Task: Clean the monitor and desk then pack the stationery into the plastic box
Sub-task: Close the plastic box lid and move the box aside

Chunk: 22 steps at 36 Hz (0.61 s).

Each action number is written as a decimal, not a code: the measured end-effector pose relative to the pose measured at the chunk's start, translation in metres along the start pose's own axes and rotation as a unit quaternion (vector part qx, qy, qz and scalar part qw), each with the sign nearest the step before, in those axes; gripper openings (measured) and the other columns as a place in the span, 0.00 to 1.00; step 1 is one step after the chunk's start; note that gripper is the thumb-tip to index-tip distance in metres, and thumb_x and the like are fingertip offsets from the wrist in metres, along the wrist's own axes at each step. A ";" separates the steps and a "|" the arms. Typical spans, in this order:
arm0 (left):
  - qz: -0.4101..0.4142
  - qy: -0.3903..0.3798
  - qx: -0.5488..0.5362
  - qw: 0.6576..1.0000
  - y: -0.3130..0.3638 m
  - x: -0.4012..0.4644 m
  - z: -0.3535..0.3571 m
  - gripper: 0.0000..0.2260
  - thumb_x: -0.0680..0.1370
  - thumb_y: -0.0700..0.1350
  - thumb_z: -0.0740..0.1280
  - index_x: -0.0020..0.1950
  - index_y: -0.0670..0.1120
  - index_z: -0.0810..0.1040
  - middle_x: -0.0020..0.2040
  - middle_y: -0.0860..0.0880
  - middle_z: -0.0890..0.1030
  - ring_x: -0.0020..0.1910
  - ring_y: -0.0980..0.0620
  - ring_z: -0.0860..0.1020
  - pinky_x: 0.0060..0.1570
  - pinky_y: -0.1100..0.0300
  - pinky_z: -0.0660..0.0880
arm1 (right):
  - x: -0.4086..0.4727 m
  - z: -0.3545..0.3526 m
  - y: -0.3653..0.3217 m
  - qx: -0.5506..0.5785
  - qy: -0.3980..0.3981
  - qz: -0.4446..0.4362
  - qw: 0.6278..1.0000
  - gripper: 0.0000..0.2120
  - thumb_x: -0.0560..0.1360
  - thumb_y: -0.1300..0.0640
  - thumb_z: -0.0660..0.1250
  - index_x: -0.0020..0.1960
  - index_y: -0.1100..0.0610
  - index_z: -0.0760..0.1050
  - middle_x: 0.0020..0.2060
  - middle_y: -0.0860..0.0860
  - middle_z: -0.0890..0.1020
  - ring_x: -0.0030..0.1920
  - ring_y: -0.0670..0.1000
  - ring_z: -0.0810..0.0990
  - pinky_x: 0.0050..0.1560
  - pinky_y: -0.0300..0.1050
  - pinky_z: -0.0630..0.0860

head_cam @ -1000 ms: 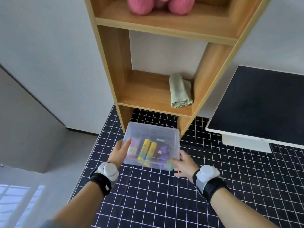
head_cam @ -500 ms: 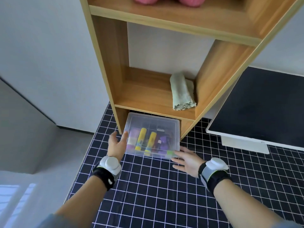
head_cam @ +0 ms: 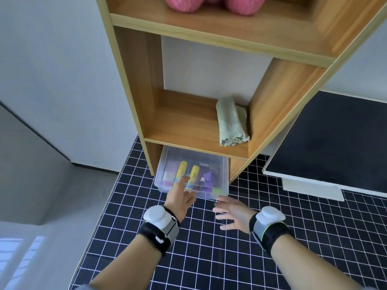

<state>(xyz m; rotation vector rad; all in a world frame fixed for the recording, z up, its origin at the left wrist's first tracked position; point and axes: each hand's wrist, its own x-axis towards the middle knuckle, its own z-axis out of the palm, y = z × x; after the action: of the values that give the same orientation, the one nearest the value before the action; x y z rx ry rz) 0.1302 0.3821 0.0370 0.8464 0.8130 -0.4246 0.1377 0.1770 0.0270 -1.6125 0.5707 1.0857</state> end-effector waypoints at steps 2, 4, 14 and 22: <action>0.003 0.001 -0.001 1.000 0.009 0.006 0.007 0.12 0.79 0.50 0.66 0.62 0.49 0.74 0.68 0.37 0.72 0.65 0.41 0.75 0.68 0.49 0.71 | 0.001 0.000 -0.008 -0.012 -0.003 -0.004 1.000 0.30 0.77 0.51 0.69 0.75 0.43 0.62 0.60 0.52 0.80 0.61 0.55 0.79 0.56 0.58 0.80; 0.011 0.003 -0.009 1.000 0.016 0.010 0.012 0.11 0.79 0.48 0.66 0.61 0.48 0.74 0.61 0.40 0.75 0.64 0.42 0.75 0.69 0.48 0.70 | 0.001 0.001 -0.015 -0.024 -0.006 -0.011 1.000 0.30 0.77 0.52 0.69 0.75 0.40 0.61 0.61 0.52 0.80 0.61 0.55 0.78 0.57 0.57 0.80; 0.026 -0.001 -0.008 1.000 0.048 0.028 0.039 0.07 0.80 0.45 0.65 0.57 0.47 0.74 0.53 0.41 0.77 0.58 0.44 0.77 0.63 0.53 0.71 | 0.002 0.001 -0.040 -0.038 0.011 -0.059 0.997 0.35 0.77 0.57 0.68 0.76 0.35 0.56 0.78 0.46 0.58 0.63 0.53 0.78 0.52 0.54 0.81; 0.042 0.001 0.009 0.999 0.044 0.038 0.041 0.07 0.80 0.45 0.65 0.57 0.46 0.74 0.63 0.41 0.75 0.63 0.46 0.77 0.64 0.50 0.71 | -0.012 -0.021 -0.031 -0.060 0.021 -0.047 0.997 0.30 0.76 0.56 0.70 0.73 0.38 0.65 0.71 0.47 0.70 0.62 0.51 0.77 0.56 0.55 0.80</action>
<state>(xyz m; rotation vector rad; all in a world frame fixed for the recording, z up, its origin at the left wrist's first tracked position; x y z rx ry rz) 0.2006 0.3757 0.0453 0.8943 0.7735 -0.3573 0.1647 0.1655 0.0532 -1.7524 0.4606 1.0341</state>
